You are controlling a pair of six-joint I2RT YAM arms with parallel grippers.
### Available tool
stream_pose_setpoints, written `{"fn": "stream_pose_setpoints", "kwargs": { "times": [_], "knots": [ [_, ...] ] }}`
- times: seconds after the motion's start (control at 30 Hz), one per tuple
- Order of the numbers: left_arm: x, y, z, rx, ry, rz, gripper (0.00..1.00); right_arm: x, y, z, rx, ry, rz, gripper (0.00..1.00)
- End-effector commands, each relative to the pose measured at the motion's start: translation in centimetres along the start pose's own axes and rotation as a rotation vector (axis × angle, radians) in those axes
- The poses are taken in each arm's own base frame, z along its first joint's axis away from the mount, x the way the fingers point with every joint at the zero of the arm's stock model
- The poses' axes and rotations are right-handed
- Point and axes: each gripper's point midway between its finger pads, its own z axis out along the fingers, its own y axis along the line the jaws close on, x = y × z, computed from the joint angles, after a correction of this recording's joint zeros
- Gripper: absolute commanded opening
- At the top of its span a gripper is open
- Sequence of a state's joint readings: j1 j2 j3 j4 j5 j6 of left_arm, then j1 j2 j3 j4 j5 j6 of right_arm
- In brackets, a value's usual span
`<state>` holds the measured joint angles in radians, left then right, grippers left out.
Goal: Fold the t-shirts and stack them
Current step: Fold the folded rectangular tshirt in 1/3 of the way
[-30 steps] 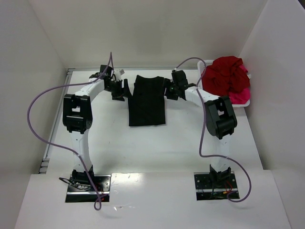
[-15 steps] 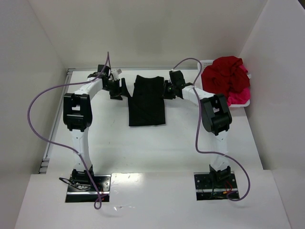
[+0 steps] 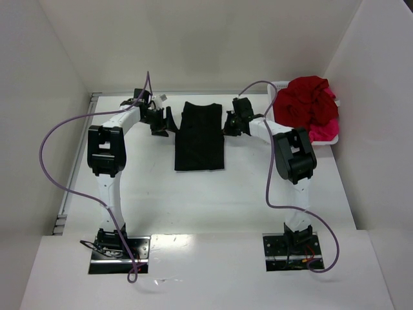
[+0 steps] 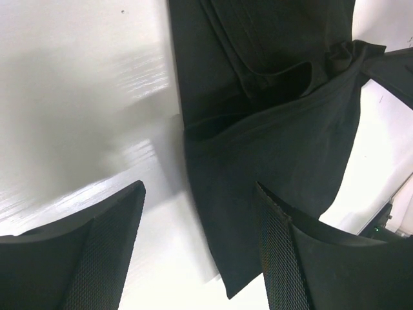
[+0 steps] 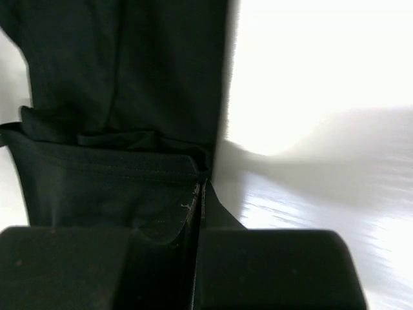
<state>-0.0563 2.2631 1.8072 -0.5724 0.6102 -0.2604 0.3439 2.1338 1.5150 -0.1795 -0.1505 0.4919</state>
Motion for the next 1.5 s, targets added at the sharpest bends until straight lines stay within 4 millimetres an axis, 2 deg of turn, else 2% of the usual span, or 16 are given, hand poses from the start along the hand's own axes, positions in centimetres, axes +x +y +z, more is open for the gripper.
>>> {"fn": "stream_pose_setpoints", "kwargs": {
  "times": [0.0,0.17,0.23,0.37,0.4,0.5,0.63,0.77,0.83,0.87,0.9,1.0,1.07,1.23,1.33,1.47],
  "knots": [
    [-1.4,-1.0,-0.1,0.045,-0.025,0.055,0.75,-3.1,-0.2,-2.6,0.013,-0.105,-0.01,0.0],
    [-1.6,-1.4,-0.3,0.065,-0.029,0.061,0.75,-3.4,-1.1,-2.8,0.036,-0.122,0.009,0.0],
    [-1.6,-1.4,-0.3,0.065,-0.029,0.061,0.75,-3.8,-0.4,-3.1,0.01,-0.13,0.016,0.07],
    [-1.8,-1.5,-0.6,0.057,-0.038,0.075,0.75,-4.0,1.2,-2.8,-0.061,-0.108,0.019,0.36],
    [-2.1,-1.8,-0.9,0.058,-0.047,0.082,0.75,-4.4,1.6,-2.7,-0.076,-0.109,0.016,0.54],
    [-2.1,-2.1,-1.3,0.058,-0.047,0.091,0.75,-5.0,2.5,-3.1,-0.108,-0.116,0.01,0.8],
    [-0.9,-1.8,-1.8,0.033,-0.029,0.085,0.75,-6.6,3.5,-4.8,-0.142,-0.152,0.005,0.93],
    [1.0,-2.0,-2.7,0.023,-0.016,0.083,0.74,-6.6,4.3,-7.7,-0.187,-0.161,0.0,0.93],
    [1.7,-2.4,-3.8,0.011,-0.027,0.089,0.74,-5.2,3.9,-8.7,-0.189,-0.146,0.002,0.91],
    [1.7,-3.0,-3.9,0.017,-0.035,0.105,0.74,-5.8,5.0,-10.7,-0.224,-0.181,0.003,0.81],
    [1.1,-3.7,-4.6,0.021,-0.061,0.125,0.72,-4.5,4.8,-11.0,-0.241,-0.161,0.023,0.75],
    [1.6,-7.0,-4.9,0.14,-0.048,0.153,0.59,-4.7,6.6,-12.7,-0.306,-0.181,0.029,0.44],
    [2.6,-9.7,-4.3,0.214,-0.02,0.182,0.47,-3.2,8.1,-12.8,-0.344,-0.133,0.021,0.26],
    [4.4,-11.9,-2.0,0.235,0.032,0.22,0.24,2.3,10.6,-9.9,-0.361,0.028,-0.014,0.15],
    [4.0,-11.7,-0.7,0.26,0.035,0.182,0.14,5.9,10.9,-8.2,-0.345,0.145,0.005,0.14],
    [3.6,-10.0,1.2,0.212,0.043,0.156,0.11,8.7,10.3,-7.2,-0.335,0.244,0.007,0.11]
  ]
}}
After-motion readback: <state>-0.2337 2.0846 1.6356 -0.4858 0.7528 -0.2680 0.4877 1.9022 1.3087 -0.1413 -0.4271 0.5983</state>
